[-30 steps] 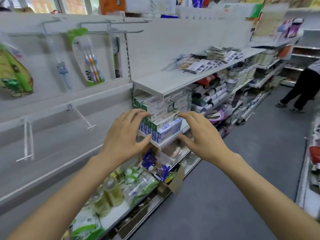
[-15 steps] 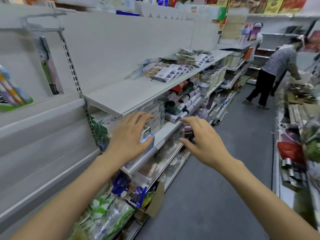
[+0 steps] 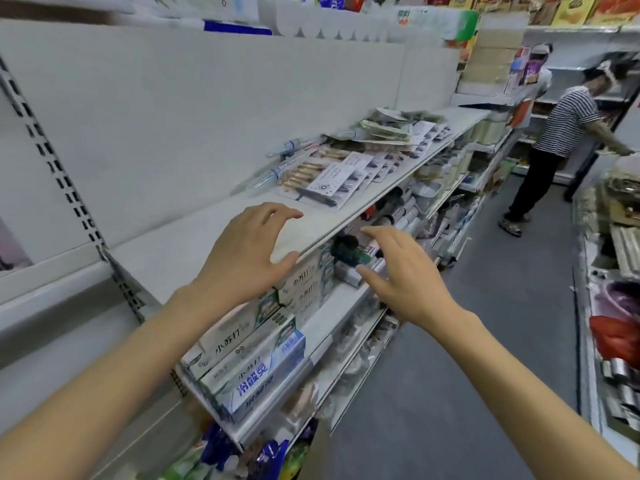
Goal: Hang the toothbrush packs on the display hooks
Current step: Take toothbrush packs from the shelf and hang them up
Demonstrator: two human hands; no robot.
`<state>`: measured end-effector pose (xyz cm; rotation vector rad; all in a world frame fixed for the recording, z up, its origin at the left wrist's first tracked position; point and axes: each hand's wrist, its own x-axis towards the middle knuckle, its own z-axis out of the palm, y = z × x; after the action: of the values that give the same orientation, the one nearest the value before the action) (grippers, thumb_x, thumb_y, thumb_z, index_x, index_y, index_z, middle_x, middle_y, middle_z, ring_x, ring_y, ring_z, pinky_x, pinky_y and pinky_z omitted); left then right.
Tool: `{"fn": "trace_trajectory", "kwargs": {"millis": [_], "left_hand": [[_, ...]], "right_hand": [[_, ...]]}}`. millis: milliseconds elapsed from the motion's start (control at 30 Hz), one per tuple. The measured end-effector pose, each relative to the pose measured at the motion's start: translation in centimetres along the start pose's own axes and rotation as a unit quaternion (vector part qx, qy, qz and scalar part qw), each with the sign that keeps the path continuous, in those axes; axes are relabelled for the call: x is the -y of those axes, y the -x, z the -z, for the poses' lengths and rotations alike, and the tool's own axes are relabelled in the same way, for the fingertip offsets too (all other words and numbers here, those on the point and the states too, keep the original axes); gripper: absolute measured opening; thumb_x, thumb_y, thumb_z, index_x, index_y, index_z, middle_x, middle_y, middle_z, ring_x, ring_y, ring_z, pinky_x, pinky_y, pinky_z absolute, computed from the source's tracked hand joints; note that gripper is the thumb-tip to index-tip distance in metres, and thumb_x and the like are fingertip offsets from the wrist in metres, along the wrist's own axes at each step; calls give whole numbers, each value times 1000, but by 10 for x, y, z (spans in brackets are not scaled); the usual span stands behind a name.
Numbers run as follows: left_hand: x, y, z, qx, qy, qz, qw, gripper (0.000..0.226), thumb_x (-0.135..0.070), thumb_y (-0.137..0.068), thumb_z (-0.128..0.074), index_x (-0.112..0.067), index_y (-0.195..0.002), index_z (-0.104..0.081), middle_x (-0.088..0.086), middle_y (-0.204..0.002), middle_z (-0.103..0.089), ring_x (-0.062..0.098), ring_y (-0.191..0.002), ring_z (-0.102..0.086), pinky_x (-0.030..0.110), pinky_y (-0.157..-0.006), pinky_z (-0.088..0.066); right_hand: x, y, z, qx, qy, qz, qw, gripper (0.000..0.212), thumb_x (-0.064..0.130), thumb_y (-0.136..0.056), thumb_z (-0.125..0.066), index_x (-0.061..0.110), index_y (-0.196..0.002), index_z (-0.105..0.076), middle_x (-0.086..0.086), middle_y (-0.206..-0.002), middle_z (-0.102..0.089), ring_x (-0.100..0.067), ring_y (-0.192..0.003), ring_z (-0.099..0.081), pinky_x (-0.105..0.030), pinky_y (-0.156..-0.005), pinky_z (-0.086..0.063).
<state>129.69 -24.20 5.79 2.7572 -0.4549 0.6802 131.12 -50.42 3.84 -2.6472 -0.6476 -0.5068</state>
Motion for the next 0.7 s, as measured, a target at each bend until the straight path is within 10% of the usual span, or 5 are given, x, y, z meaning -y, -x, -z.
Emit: {"fn": "trace_trajectory", "kwargs": {"millis": [700], "left_hand": [[104,-204,-79,43,-122,264,956,51,-49,-95,-53,-34,-143,-41,-11,-146,-45,16,-126,-50,37,-92,-48]], "right_hand": [[-128,-320,-80,84,-49,140,985,60,43,-99,-54,14,-149,-40,-9,-152,-44,-30,-141,-36,-40,-111,-35]]}}
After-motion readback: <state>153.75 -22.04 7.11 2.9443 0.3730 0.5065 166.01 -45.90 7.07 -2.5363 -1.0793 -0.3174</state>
